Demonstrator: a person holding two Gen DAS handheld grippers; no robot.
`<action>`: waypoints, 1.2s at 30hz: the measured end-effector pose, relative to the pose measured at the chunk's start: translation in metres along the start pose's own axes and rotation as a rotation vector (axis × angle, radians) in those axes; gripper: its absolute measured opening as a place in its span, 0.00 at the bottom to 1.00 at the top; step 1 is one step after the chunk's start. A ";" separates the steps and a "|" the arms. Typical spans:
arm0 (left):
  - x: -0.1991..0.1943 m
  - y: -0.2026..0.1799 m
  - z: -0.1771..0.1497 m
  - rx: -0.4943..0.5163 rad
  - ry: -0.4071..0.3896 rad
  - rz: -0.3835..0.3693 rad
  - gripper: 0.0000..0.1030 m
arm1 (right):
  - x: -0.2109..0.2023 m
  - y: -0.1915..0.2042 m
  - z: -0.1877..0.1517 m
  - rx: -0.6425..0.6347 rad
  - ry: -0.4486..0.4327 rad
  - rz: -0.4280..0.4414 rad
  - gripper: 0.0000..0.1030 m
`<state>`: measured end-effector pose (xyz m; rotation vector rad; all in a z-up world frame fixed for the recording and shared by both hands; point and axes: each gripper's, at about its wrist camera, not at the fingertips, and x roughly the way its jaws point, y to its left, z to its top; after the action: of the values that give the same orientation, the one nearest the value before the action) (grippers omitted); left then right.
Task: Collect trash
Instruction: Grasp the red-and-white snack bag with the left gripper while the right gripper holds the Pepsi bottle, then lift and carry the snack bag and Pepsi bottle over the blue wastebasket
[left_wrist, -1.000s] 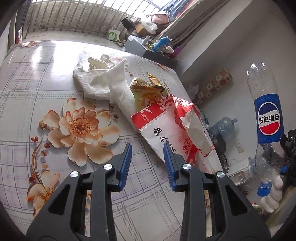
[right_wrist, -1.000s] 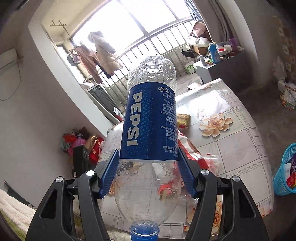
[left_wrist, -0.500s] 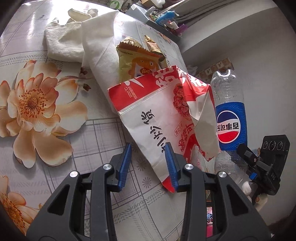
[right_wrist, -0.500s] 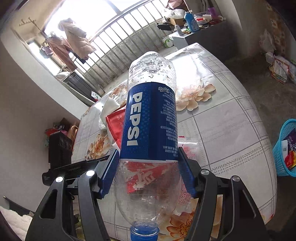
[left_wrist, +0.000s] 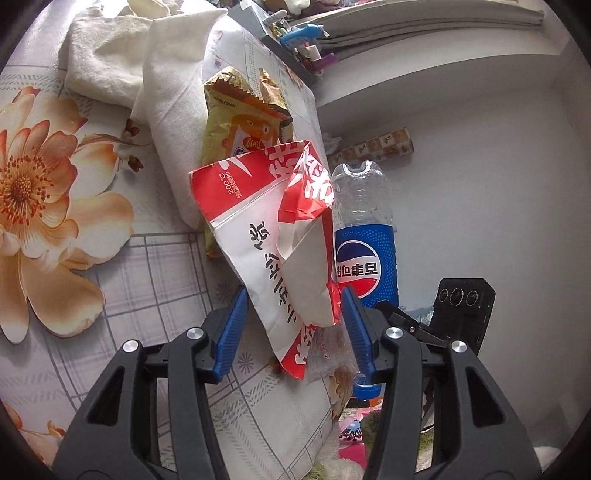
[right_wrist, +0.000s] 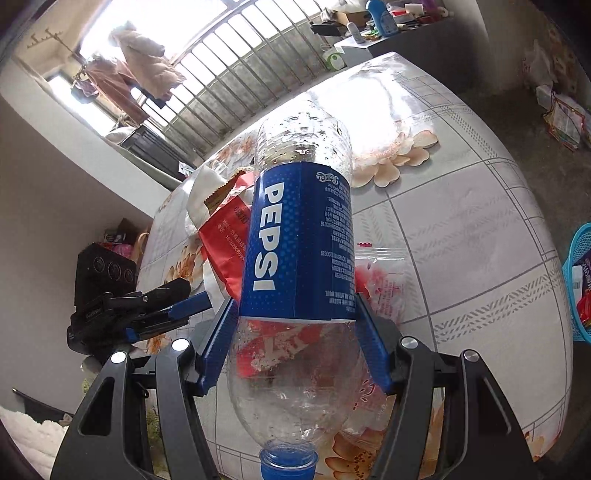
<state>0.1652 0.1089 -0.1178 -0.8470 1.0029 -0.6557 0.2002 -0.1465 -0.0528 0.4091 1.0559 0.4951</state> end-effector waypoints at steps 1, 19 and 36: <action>-0.001 -0.004 0.000 0.016 -0.005 -0.009 0.51 | 0.000 0.002 0.000 0.001 0.001 0.000 0.60; -0.003 -0.058 -0.009 0.202 -0.110 0.031 0.72 | 0.004 -0.005 0.000 0.020 0.006 -0.004 0.60; 0.028 -0.054 -0.003 0.060 -0.087 0.232 0.30 | -0.010 -0.011 -0.012 0.035 -0.056 0.035 0.59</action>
<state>0.1688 0.0576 -0.0849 -0.6881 0.9807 -0.4454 0.1879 -0.1605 -0.0567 0.4711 1.0058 0.4945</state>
